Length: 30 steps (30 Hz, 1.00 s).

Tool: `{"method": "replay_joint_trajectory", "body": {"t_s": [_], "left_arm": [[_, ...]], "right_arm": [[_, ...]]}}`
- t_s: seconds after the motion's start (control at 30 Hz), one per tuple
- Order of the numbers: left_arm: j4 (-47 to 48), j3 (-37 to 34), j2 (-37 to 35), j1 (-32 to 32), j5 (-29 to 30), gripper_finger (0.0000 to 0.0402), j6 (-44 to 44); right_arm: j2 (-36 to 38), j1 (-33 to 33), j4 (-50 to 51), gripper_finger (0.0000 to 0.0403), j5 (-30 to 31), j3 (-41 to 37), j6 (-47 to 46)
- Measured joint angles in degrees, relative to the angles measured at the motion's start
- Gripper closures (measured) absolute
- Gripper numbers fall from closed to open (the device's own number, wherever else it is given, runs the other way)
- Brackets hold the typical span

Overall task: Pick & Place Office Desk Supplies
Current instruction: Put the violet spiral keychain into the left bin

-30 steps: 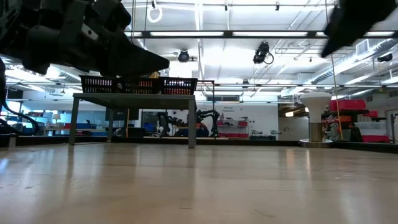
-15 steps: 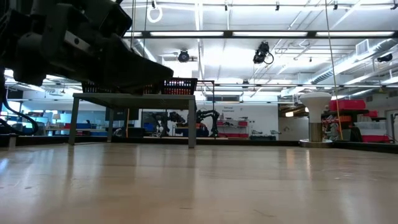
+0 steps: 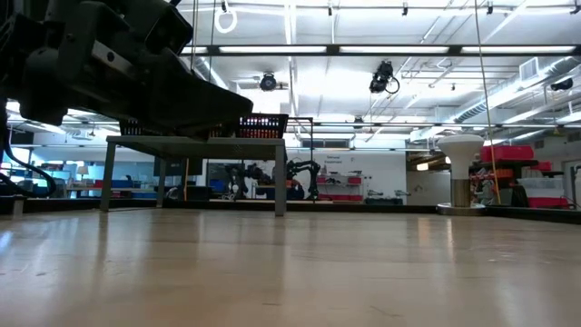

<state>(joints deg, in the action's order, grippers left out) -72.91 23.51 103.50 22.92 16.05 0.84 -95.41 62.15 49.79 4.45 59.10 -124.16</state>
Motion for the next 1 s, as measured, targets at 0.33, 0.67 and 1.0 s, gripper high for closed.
{"method": "replay_joint_trajectory", "body": {"t_s": [0.33,0.67,1.0], "left_arm": [[0.4,0.0,0.0,0.0,0.0,0.0387,0.0],[1.9,0.0,0.0,0.0,0.0,0.0387,1.3],[2.5,0.0,0.0,0.0,0.0,0.0387,1.5]], "right_arm": [[-2.4,-1.0,-5.0,0.0281,0.1,-3.4,3.1],[-3.7,-2.3,-6.6,0.0343,-1.7,-3.4,5.9],[-5.3,-4.0,-7.3,0.031,-3.9,-3.2,13.0]]}}
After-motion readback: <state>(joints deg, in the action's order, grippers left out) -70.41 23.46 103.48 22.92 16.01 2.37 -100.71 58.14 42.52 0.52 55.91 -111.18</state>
